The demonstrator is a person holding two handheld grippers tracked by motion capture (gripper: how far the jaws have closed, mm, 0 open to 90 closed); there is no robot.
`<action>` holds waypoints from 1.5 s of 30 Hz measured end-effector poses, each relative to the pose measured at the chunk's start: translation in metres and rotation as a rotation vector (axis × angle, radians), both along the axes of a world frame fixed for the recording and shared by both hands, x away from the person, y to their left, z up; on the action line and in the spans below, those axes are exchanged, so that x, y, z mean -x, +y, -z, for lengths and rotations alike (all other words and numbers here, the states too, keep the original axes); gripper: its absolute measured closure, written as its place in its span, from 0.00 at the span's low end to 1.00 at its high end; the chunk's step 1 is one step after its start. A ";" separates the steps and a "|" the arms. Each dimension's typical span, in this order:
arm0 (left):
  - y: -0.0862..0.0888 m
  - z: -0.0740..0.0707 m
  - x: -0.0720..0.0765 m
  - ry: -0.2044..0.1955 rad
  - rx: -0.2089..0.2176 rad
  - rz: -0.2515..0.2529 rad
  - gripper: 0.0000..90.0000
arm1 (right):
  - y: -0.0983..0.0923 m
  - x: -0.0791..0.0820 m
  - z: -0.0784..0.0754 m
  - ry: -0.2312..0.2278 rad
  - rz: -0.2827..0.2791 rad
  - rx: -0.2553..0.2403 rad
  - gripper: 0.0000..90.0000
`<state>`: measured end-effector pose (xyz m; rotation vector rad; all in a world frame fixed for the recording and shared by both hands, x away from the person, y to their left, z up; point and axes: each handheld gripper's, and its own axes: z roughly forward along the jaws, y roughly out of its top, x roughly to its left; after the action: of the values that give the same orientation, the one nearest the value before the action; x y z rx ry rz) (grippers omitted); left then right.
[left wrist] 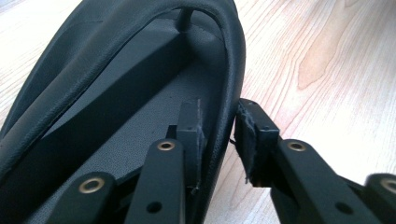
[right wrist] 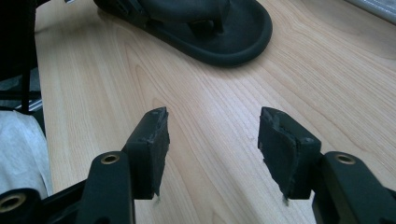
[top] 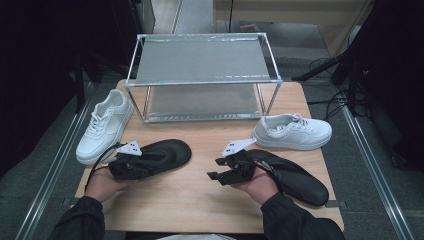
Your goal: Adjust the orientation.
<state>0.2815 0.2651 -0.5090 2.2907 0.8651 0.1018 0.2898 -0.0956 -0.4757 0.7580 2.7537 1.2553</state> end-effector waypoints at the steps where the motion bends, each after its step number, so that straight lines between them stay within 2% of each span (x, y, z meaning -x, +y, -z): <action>1: -0.001 -0.001 0.000 -0.002 -0.006 0.004 0.83 | 0.000 0.000 0.000 0.002 -0.001 0.000 0.50; 4: -0.005 -0.006 0.000 0.011 -0.014 -0.005 0.87 | 0.000 0.000 0.000 0.002 -0.003 0.001 0.49; 6: -0.007 -0.011 0.001 -0.003 -0.020 -0.013 0.91 | 0.000 0.000 0.000 0.004 0.001 0.004 0.49; 9: -0.005 -0.021 0.000 0.022 0.012 -0.068 0.91 | -0.001 0.000 0.000 0.004 0.007 0.000 0.49; 12: -0.006 -0.025 0.001 0.023 0.030 -0.075 0.91 | -0.001 0.000 0.000 0.005 0.006 -0.002 0.49; 18: -0.018 -0.038 0.001 0.006 0.060 -0.085 0.91 | -0.001 0.001 0.001 0.008 0.007 -0.003 0.49; 21: -0.026 -0.042 -0.001 0.015 0.080 -0.075 0.91 | -0.002 0.002 0.001 0.006 0.013 -0.002 0.49; 31: -0.061 -0.043 -0.012 0.022 0.068 -0.051 0.91 | -0.007 0.005 0.003 0.004 0.032 -0.003 0.49; 39: -0.092 -0.038 -0.023 0.038 0.043 -0.017 0.91 | -0.010 0.009 0.006 0.004 0.056 0.007 0.49; 42: -0.101 -0.035 -0.028 0.039 0.051 -0.024 0.91 | -0.011 0.009 0.007 0.003 0.064 0.001 0.49; 45: -0.109 -0.029 -0.034 0.048 0.055 -0.011 0.91 | -0.012 0.010 0.008 0.000 0.072 -0.012 0.49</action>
<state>0.3153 0.1561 -0.4802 2.2450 0.8948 0.0272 0.2801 -0.1080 -0.4832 0.8496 2.6949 1.2601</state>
